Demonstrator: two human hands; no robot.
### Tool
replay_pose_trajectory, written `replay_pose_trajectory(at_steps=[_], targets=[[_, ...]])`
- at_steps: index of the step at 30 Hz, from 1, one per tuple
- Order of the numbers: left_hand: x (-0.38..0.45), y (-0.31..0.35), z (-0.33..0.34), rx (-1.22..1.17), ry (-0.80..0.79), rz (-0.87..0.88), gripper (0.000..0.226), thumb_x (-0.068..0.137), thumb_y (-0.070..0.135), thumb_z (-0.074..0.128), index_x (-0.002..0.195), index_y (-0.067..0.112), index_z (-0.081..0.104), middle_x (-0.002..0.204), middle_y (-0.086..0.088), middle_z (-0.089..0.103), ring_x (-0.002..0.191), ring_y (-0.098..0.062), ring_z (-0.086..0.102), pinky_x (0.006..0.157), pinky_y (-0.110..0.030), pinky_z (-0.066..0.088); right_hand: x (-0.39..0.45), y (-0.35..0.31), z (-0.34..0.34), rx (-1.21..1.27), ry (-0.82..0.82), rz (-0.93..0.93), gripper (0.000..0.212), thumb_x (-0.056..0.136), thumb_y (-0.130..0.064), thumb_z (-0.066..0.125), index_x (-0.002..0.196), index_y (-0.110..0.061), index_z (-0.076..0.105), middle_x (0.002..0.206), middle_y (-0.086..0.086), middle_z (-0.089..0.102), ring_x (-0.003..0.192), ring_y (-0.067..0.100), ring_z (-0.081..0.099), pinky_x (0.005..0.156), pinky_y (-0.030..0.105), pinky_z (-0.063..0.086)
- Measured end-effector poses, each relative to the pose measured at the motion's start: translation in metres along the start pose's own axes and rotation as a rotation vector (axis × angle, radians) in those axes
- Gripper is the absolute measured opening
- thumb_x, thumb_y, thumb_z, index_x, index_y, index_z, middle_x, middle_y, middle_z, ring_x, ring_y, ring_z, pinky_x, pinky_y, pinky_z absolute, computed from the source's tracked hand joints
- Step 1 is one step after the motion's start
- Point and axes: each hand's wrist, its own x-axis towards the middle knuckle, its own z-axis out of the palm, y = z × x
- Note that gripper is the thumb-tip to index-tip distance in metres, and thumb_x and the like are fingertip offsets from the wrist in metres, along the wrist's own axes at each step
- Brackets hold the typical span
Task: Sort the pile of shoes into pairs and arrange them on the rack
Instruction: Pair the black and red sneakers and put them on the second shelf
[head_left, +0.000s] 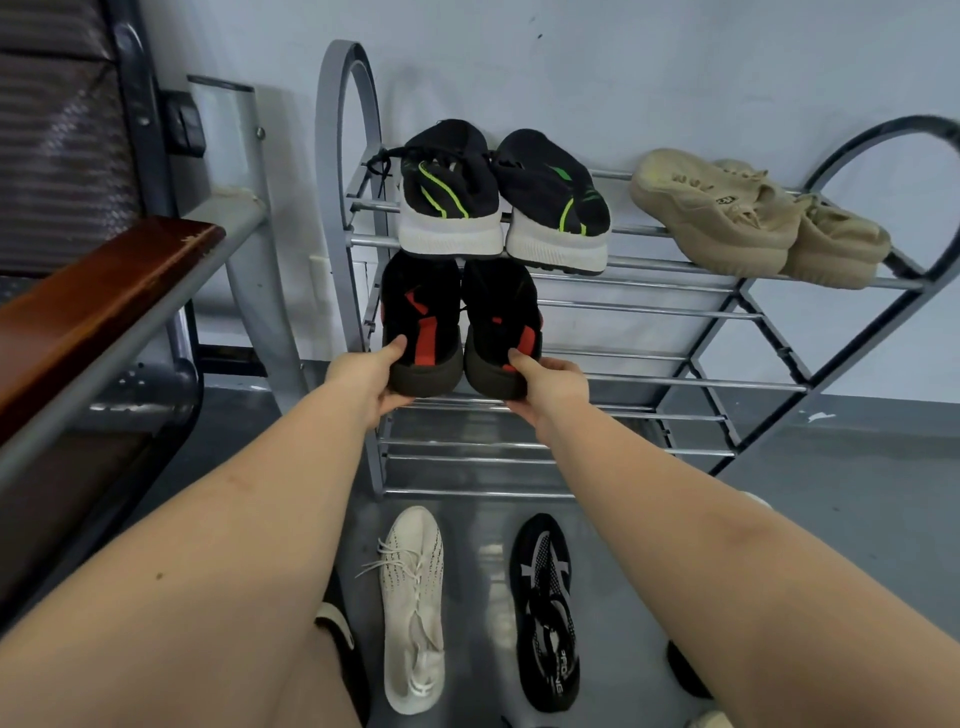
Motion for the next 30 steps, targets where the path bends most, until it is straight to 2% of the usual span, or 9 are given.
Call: replay_pose_trajectory(at_steps=[4,8,10,13,17,21,23,25,30], targets=[[-0.003,0.002,0.000,0.004,0.025,-0.019,0.036,0.083,0.022,0.071,0.106,0.002,0.051,0.098,-0.014,0.065,0.073,-0.023,0.065,0.053,-0.039,0.058,0.000,0.000,0.003,-0.023,0.002,0.014,0.038,0.082,-0.015,0.073,0.106,-0.011,0.043,0.111,0.015,0.057,0.097,0.031,0.061,0.073,0.037,0.056],[-0.006,0.003,-0.001,0.049,0.017,-0.023,0.047,0.081,0.027,0.072,0.115,0.003,0.052,0.107,-0.014,0.066,0.079,-0.024,0.067,0.050,-0.035,0.059,-0.001,-0.002,0.001,-0.086,0.005,0.016,0.043,0.080,-0.023,0.075,0.107,-0.011,0.044,0.119,0.015,0.057,0.107,0.033,0.061,0.074,0.040,0.057],[-0.010,0.002,-0.002,0.104,0.007,-0.018,0.050,0.081,0.032,0.071,0.118,0.004,0.052,0.114,-0.013,0.064,0.089,-0.025,0.064,0.055,-0.035,0.058,-0.003,-0.002,-0.003,-0.123,-0.012,0.007,0.048,0.080,-0.030,0.075,0.112,-0.011,0.045,0.122,0.014,0.056,0.110,0.032,0.060,0.071,0.038,0.056],[-0.014,0.000,-0.003,0.228,0.006,0.020,0.059,0.082,0.041,0.068,0.126,0.009,0.046,0.129,-0.012,0.054,0.111,-0.028,0.055,0.074,-0.038,0.055,-0.010,-0.001,-0.011,-0.258,-0.079,-0.036,0.063,0.082,-0.040,0.071,0.131,-0.013,0.042,0.127,0.009,0.055,0.113,0.029,0.058,0.074,0.036,0.055],[-0.030,-0.007,-0.001,0.660,0.105,0.220,0.082,0.082,0.056,0.059,0.143,0.009,0.031,0.141,-0.011,0.042,0.123,-0.032,0.047,0.097,-0.041,0.045,-0.020,0.003,-0.024,-0.670,-0.127,-0.272,0.088,0.079,-0.050,0.068,0.149,-0.018,0.024,0.142,0.010,0.043,0.124,0.029,0.050,0.102,0.043,0.045],[-0.067,-0.025,0.007,1.416,0.248,0.540,0.081,0.090,0.061,0.038,0.150,0.013,0.011,0.154,-0.017,0.015,0.141,-0.035,0.020,0.112,-0.049,0.022,-0.038,0.005,-0.045,-1.155,-0.181,-0.501,0.090,0.084,-0.052,0.062,0.152,-0.024,0.011,0.152,0.011,0.022,0.135,0.031,0.037,0.105,0.039,0.037],[-0.079,-0.038,0.012,1.682,0.191,0.704,0.082,0.091,0.063,0.030,0.151,0.017,-0.002,0.159,-0.013,-0.004,0.146,-0.033,0.000,0.116,-0.051,0.006,-0.043,0.008,-0.058,-1.369,-0.192,-0.568,0.093,0.084,-0.056,0.059,0.153,-0.025,0.005,0.155,0.011,0.017,0.138,0.032,0.031,0.107,0.042,0.036],[-0.088,-0.053,0.019,1.808,0.077,0.804,0.083,0.091,0.063,0.028,0.151,0.017,-0.006,0.158,-0.011,-0.012,0.146,-0.031,-0.009,0.117,-0.051,-0.003,-0.047,0.013,-0.071,-1.490,-0.211,-0.589,0.095,0.084,-0.057,0.058,0.153,-0.025,0.001,0.157,0.010,0.013,0.141,0.032,0.024,0.110,0.044,0.033],[-0.099,-0.084,0.035,1.991,-0.166,0.937,0.085,0.091,0.064,0.027,0.150,0.015,-0.010,0.158,-0.011,-0.016,0.146,-0.029,-0.013,0.119,-0.045,-0.005,-0.056,0.029,-0.108,-1.610,-0.207,-0.582,0.096,0.083,-0.061,0.055,0.153,-0.027,-0.002,0.160,0.007,0.003,0.147,0.029,0.010,0.113,0.048,0.030]])
